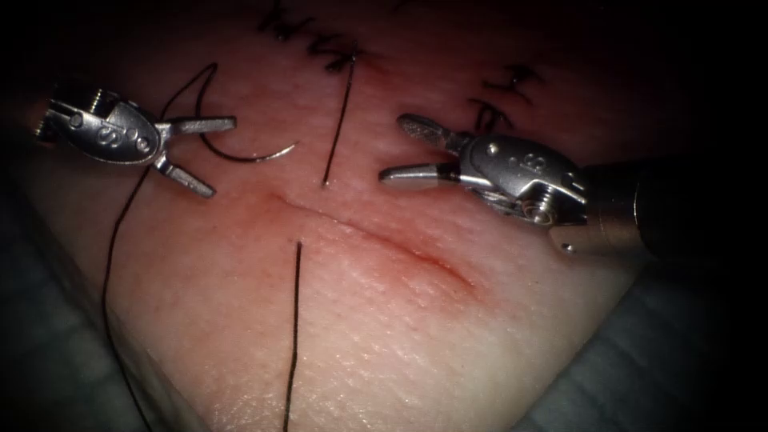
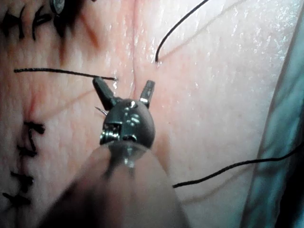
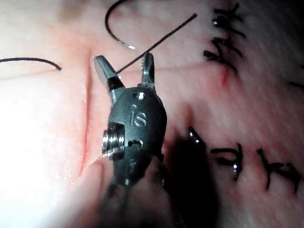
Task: Wound Closure
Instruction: Grab the long suture end with the left tool
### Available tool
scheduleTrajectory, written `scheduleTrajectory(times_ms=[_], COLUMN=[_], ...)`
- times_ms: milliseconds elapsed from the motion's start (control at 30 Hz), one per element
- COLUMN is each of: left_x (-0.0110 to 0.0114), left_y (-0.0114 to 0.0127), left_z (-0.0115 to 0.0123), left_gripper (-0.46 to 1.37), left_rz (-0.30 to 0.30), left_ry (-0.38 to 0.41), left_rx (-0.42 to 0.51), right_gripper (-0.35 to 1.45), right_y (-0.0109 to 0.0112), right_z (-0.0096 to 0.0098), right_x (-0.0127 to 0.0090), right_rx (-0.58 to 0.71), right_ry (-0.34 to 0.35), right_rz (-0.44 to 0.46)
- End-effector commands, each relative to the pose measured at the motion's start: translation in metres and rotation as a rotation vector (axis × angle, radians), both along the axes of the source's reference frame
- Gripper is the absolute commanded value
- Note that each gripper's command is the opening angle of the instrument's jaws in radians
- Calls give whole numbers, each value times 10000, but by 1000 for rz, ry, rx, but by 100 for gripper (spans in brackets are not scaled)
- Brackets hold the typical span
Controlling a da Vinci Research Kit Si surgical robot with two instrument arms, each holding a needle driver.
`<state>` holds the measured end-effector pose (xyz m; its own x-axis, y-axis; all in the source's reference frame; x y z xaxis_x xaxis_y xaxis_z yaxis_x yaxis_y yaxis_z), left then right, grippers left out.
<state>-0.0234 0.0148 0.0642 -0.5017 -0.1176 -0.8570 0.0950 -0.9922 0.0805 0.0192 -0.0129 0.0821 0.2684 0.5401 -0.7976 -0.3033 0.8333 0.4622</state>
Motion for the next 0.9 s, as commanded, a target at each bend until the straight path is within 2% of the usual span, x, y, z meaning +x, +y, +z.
scheduleTrajectory(times_ms=[33, 133, 233, 367, 567, 900], left_x=[-4, -9, -15, -21, -36, -59], left_y=[-6, -19, -37, -58, -77, -109], left_z=[-4, -10, -16, -22, -30, -47], left_gripper=[63, 65, 75, 75, 76, 76], left_rz=[14, 29, 53, 75, 80, 106], left_ry=[-12, -25, -45, -56, -61, -118], left_rx=[-35, -55, -88, -134, -177, -213], right_gripper=[111, 110, 110, 110, 110, 110], right_y=[0, 0, -1, -2, -1, -3], right_z=[0, 0, -1, -2, -1, 0], right_x=[0, -1, -2, -3, -1, 0], right_rx=[1, 1, 0, 1, 0, -2], right_ry=[3, 4, 5, 5, 4, 5], right_rz=[-3, -4, -6, -7, -5, -5])
